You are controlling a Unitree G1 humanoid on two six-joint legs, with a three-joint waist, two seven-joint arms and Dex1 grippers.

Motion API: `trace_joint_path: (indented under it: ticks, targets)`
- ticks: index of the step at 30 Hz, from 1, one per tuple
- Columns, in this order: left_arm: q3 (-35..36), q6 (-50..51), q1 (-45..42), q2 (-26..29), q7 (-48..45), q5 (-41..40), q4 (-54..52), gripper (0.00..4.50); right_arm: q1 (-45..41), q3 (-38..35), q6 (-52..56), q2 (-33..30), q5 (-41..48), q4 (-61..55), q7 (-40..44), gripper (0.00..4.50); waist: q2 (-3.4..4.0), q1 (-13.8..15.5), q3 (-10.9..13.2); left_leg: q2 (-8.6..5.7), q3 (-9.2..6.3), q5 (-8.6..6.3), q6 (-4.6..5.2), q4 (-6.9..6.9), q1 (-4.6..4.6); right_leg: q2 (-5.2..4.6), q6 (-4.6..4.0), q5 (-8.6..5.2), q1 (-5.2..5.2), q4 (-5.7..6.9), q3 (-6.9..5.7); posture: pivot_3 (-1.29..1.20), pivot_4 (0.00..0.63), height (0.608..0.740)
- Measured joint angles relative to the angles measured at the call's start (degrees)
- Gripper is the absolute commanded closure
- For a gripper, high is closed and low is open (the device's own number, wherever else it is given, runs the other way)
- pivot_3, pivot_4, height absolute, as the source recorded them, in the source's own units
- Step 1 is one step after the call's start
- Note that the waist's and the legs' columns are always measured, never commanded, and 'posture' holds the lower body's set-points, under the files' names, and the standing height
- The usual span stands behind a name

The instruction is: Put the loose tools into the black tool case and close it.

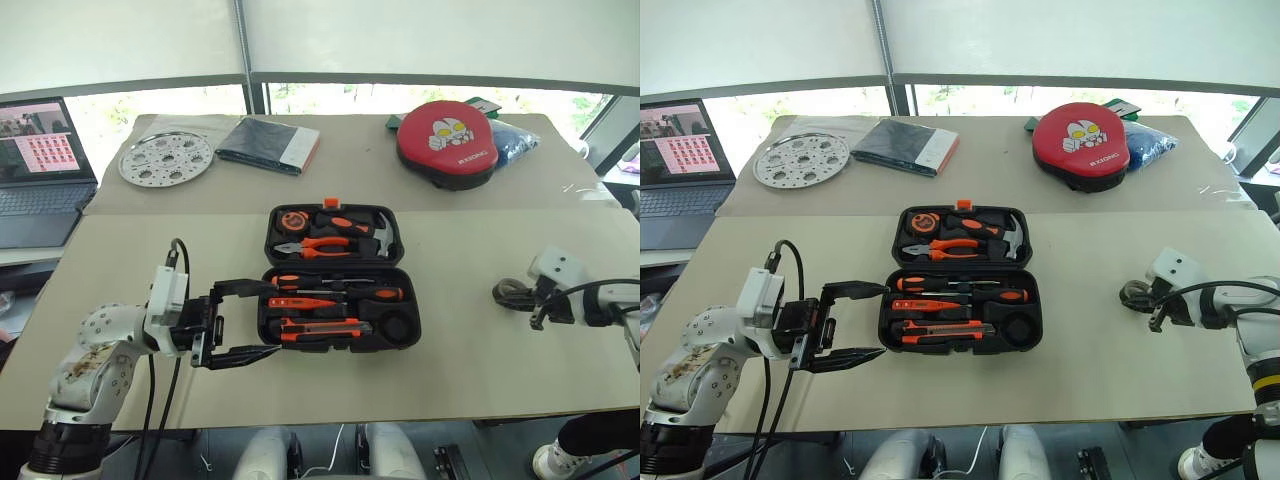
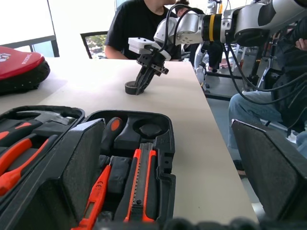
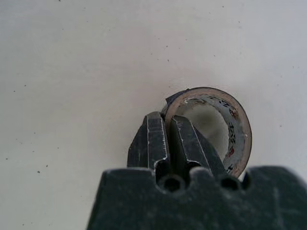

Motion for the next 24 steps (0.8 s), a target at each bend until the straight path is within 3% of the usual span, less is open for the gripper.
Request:
trace_joint_path:
  ticks: [6, 8, 12, 20, 24]
  targets:
    - [1.1, -2.9, 2.1, 0.0, -1.1, 1.2, 1.9, 0.00, 1.7, -1.3, 11.8, -0.8, 13.3, -20.8, 10.4, 4.47, 0.24, -0.5, 0.1, 0.06, -0.03, 0.02, -0.06, -0.06, -0.01, -0.09, -0.04, -0.01, -0.15, 0.11, 0.00, 0.00, 0.150, 0.740]
    - [1.2, -4.0, 3.4, 0.0, -1.7, 1.9, 2.7, 0.00, 2.2, -1.4, 21.2, -0.7, 20.0, -34.4, 10.3, 4.47, 0.25, -0.5, 0.1, 0.14, -0.12, 0.00, -0.13, -0.08, -0.02, -0.13, -0.08, -0.03, -0.16, 0.09, -0.07, 0.00, 0.150, 0.740]
    - [2.2, -4.9, 5.9, 0.2, -1.9, 2.0, 3.6, 0.00, 2.4, 1.6, 30.3, 2.1, 23.1, -46.8, 5.4, 4.47, 0.15, -0.1, 0.2, 0.10, -0.17, -0.08, -0.06, -0.06, -0.16, -0.27, -0.10, -0.02, -0.27, 0.05, -0.15, 0.00, 0.150, 0.740]
    - [3.3, -4.9, 7.8, 0.5, -1.3, 2.5, 3.8, 0.00, 2.6, 7.3, 36.1, 5.1, 22.5, -51.0, -0.6, 4.47, 0.15, 0.8, 0.2, -0.01, -0.09, -0.07, -0.04, 0.07, -0.52, -0.21, -0.13, 0.09, -0.66, 0.10, -0.15, 0.00, 0.150, 0.740]
    - [3.3, -4.9, 8.2, 0.5, -0.5, 3.4, 3.8, 0.00, 3.2, 12.0, 34.8, 4.9, 17.3, -50.9, -2.2, 4.47, 0.15, 0.7, 0.2, 0.00, -0.06, -0.04, -0.09, 0.04, -0.48, -0.13, -0.16, 0.09, -0.67, 0.14, -0.14, 0.00, 0.150, 0.740]
